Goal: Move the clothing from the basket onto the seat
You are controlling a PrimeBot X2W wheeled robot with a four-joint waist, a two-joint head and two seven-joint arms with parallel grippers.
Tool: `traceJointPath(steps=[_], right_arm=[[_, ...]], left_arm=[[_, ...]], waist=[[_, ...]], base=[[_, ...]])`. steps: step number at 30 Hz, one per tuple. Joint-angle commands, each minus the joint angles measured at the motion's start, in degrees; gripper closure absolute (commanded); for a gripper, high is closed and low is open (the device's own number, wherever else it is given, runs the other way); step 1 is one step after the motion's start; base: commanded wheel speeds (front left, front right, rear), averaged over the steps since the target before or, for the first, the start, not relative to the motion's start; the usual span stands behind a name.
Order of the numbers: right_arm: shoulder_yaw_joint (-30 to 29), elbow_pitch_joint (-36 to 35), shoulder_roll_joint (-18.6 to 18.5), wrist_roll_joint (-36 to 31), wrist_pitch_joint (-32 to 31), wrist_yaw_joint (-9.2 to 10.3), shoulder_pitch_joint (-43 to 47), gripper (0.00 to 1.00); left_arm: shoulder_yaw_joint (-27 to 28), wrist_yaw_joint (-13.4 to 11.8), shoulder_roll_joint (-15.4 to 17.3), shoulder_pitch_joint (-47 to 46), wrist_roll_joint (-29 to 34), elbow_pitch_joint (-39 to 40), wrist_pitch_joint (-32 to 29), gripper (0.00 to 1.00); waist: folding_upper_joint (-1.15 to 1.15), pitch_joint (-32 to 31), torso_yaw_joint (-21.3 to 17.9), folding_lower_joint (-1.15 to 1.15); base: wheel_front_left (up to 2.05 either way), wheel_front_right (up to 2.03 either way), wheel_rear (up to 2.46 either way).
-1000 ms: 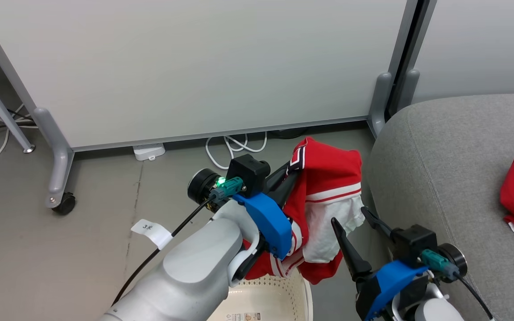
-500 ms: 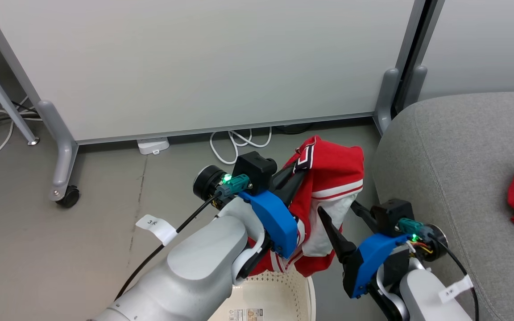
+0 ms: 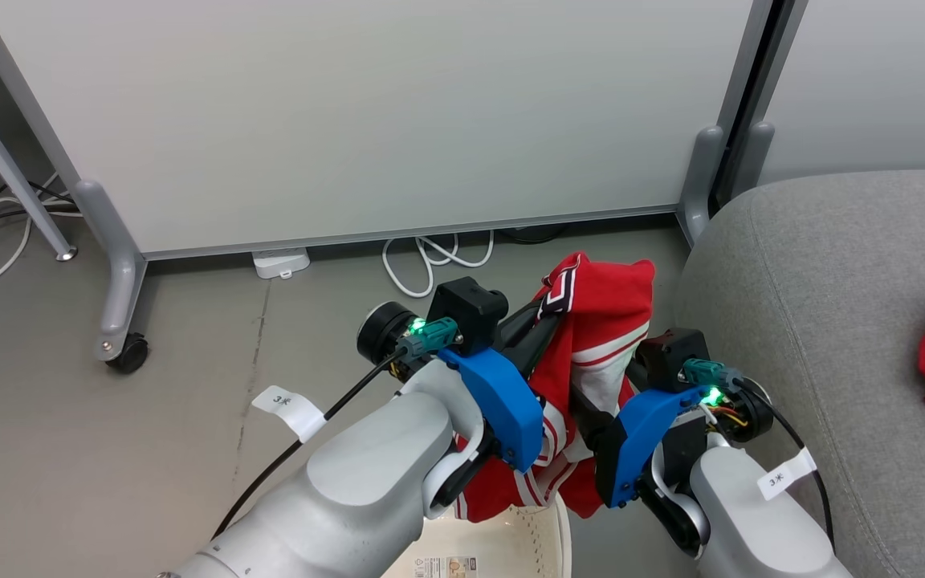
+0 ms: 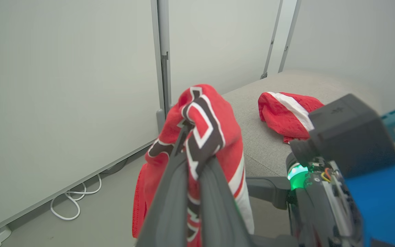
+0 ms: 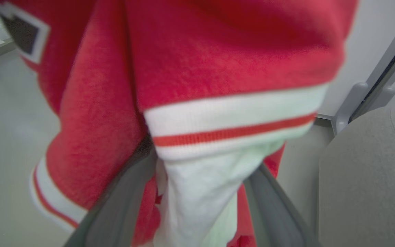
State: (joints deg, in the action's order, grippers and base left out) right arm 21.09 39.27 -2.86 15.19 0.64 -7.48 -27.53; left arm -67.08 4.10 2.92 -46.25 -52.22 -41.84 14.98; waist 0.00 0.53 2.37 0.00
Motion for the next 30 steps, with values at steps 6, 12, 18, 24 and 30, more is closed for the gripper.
traceJointPath(steps=[6, 12, 18, 24, 30], right_arm=[[1.9, 3.4, 0.0, 1.8, 2.6, -0.03, -2.5, 1.0], [2.7, 5.5, 0.0, 2.9, 4.7, -0.03, -3.3, 1.0], [3.1, 7.2, 0.0, 3.4, 6.1, -0.03, -4.4, 1.0], [3.9, 8.0, 0.0, 4.1, 7.0, -0.03, -4.9, 1.0], [4.4, 8.8, 0.0, 4.7, 7.9, -0.03, -5.2, 1.0]], left_arm=[[-0.1, 0.3, 0.0, -1.1, -0.7, 0.0, 0.3, 1.0], [0.3, 0.0, 0.0, -1.1, -0.5, -0.8, 0.3, 1.0], [0.5, 0.1, 0.0, -0.9, -0.5, -1.3, 0.3, 1.0], [0.7, 0.0, 0.0, -0.7, -0.3, -1.5, 0.3, 1.0], [0.6, -0.3, 0.0, -0.2, -0.5, -1.6, 0.3, 0.88]], waist=[[0.0, -0.3, 0.1, 0.0], [0.0, -0.6, -0.1, 0.0], [0.0, -0.8, -0.4, 0.0], [0.0, -0.9, -0.5, 0.0], [0.0, -1.1, -0.6, 0.0]], base=[[0.0, 0.0, 0.0], [0.0, 0.0, 0.0], [0.0, 0.0, 0.0], [0.0, 0.0, 0.0], [0.0, 0.0, 0.0]])
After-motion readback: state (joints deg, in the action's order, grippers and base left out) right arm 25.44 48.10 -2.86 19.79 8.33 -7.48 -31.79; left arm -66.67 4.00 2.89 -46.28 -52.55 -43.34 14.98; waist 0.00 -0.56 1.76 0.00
